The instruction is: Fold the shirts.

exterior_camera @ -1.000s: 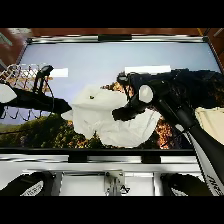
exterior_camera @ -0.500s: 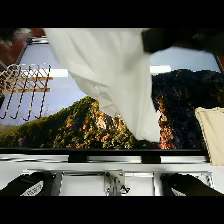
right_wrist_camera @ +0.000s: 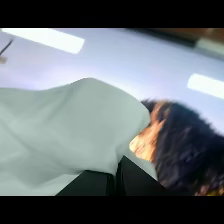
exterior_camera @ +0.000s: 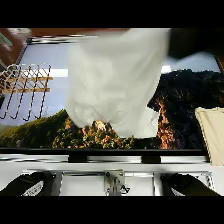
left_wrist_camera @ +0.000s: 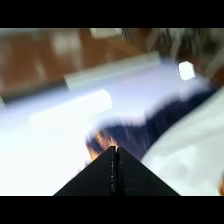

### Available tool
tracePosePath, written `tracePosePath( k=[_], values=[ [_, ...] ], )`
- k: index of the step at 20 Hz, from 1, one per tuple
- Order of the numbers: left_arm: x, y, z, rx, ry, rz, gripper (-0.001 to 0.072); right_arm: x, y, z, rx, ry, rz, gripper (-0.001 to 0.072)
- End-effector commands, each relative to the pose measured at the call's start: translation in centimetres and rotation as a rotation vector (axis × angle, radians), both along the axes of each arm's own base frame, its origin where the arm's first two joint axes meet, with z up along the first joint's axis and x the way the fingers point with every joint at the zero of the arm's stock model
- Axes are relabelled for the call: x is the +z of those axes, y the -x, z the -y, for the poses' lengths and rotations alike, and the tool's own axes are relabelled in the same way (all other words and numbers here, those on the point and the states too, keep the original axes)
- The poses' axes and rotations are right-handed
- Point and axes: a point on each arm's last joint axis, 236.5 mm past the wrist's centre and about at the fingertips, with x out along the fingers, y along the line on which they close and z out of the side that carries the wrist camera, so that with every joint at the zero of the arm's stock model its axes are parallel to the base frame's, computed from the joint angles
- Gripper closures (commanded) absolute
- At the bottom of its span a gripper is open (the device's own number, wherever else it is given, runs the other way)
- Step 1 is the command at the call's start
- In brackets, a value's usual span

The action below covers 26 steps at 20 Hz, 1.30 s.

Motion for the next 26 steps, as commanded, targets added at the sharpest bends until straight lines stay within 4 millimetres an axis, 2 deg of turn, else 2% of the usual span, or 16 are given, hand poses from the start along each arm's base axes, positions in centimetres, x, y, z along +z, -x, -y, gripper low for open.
tracePosePath(
  k=[1, 3, 6, 7, 8, 9, 10, 12, 15, 18, 20, 24, 26],
  values=[
    [-14.0, -0.7, -1.0, -0.005, -0.192, -0.435, 0.0664, -12.1, 3.1, -0.5, 0.015, 0.161, -0.443, 0.0641],
    [-20.8, -1.5, -0.9, -0.008, -0.218, -0.604, 0.0665, -16.9, 3.0, -1.4, 0.02, 0.219, -0.583, 0.064],
    [-29.4, -1.3, -1.0, 0.001, -0.243, -0.8, 0.0641, -21.3, 2.3, -3.1, 0.039, 0.261, -0.707, 0.064],
    [-31.9, -0.7, -1.1, 0.001, -0.256, -0.865, 0.0495, -22.3, 2.0, -3.4, 0.039, 0.272, -0.729, 0.064],
    [-33.9, 0.1, -1.2, -0.001, -0.266, -0.921, 0.0386, -23.1, 1.8, -3.6, 0.038, 0.282, -0.749, 0.064],
    [-35.5, 0.7, -1.2, 0.0, -0.258, -0.96, 0.0223, -23.7, 1.6, -3.6, 0.037, 0.291, -0.762, 0.064],
    [-36.6, 1.3, -0.6, -0.006, -0.229, -0.988, 0.0158, -24.1, 1.5, -3.6, 0.034, 0.298, -0.768, 0.064],
    [-37.9, 2.5, 1.7, -0.048, -0.12, -1.029, 0.0157, -24.2, 0.6, -3.4, 0.016, 0.305, -0.74, 0.064],
    [-38.8, 4.6, 7.0, -0.13, 0.022, -1.044, 0.0154, -24.1, -0.3, -2.7, -0.028, 0.316, -0.71, 0.064],
    [-40.6, 8.1, 12.3, -0.199, 0.062, -1.051, 0.0143, -24.0, -1.5, -1.4, -0.092, 0.345, -0.668, 0.064],
    [-41.8, 10.0, 15.2, -0.207, 0.065, -1.02, 0.0143, -23.6, -2.6, -1.6, -0.133, 0.298, -0.635, 0.064],
    [-41.7, 10.1, 18.7, -0.149, 0.135, -0.937, 0.0145, -21.5, -3.9, -3.0, -0.142, 0.21, -0.569, 0.064],
    [-42.1, 10.0, 19.6, -0.132, 0.147, -0.916, 0.0145, -20.4, -4.2, -3.1, -0.144, 0.188, -0.546, 0.064]
  ],
)
